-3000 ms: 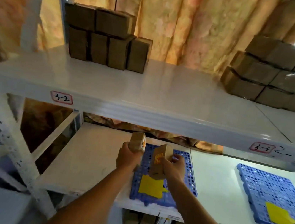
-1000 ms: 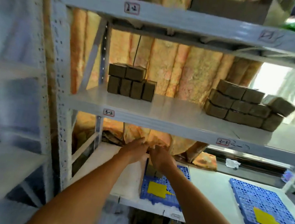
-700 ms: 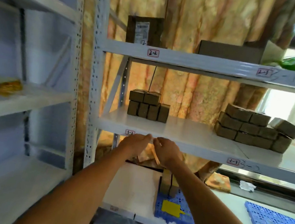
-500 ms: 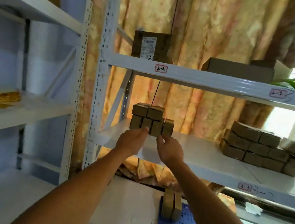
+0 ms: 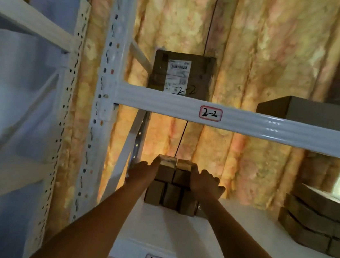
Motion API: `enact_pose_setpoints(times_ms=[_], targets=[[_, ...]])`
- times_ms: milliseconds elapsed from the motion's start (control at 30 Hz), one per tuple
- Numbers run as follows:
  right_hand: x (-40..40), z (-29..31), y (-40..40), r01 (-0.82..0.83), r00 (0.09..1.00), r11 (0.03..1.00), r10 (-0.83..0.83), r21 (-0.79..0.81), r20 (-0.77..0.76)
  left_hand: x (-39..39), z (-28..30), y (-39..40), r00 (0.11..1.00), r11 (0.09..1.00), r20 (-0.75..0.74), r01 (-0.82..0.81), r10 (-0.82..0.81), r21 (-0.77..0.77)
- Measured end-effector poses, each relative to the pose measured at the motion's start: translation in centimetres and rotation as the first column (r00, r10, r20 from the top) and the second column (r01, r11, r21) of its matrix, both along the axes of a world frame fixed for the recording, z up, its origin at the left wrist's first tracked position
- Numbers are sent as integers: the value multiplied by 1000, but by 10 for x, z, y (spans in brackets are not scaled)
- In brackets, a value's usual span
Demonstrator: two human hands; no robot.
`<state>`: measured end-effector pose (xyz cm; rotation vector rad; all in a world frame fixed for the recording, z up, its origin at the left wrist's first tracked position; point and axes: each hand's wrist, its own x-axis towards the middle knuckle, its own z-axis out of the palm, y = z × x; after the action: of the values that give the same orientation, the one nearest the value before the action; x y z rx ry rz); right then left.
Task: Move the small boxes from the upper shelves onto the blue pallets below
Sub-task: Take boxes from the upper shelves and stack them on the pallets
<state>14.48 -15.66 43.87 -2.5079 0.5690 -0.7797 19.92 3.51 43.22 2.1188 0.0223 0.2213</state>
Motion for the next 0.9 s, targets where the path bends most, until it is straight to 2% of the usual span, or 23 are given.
enact_pose_setpoints(times_ms=[67,133,233,333,433,500,733,900], targets=[[11,3,-5,-18,1000,1000,18,-19,-3,14,-5,-5,999,999,8,39,-39,16],[17,5,-8,-45,999,997,43,63,24,20,-8,-8,997,997,65,52,-48,-51],[11,7,-11,-175,963,949,109,264,246,20,-7,-13,975,970,211,109,-62,-217],[-2,12,-15,-383,824,881,190,277,533,7,-1,-17,940,869,338,210,-53,-448],[-20,17,-19,-612,667,732,275,299,692,-14,2,-17,899,778,428,332,-91,-534],[-38,18,-23,-668,639,673,302,317,708,-33,5,-15,888,759,447,363,-107,-541],[-137,5,-50,-745,595,559,313,363,740,-144,0,-30,875,755,466,395,-135,-523],[-248,-16,-81,-734,625,552,321,396,712,-248,-22,-55,882,717,439,417,-171,-559]])
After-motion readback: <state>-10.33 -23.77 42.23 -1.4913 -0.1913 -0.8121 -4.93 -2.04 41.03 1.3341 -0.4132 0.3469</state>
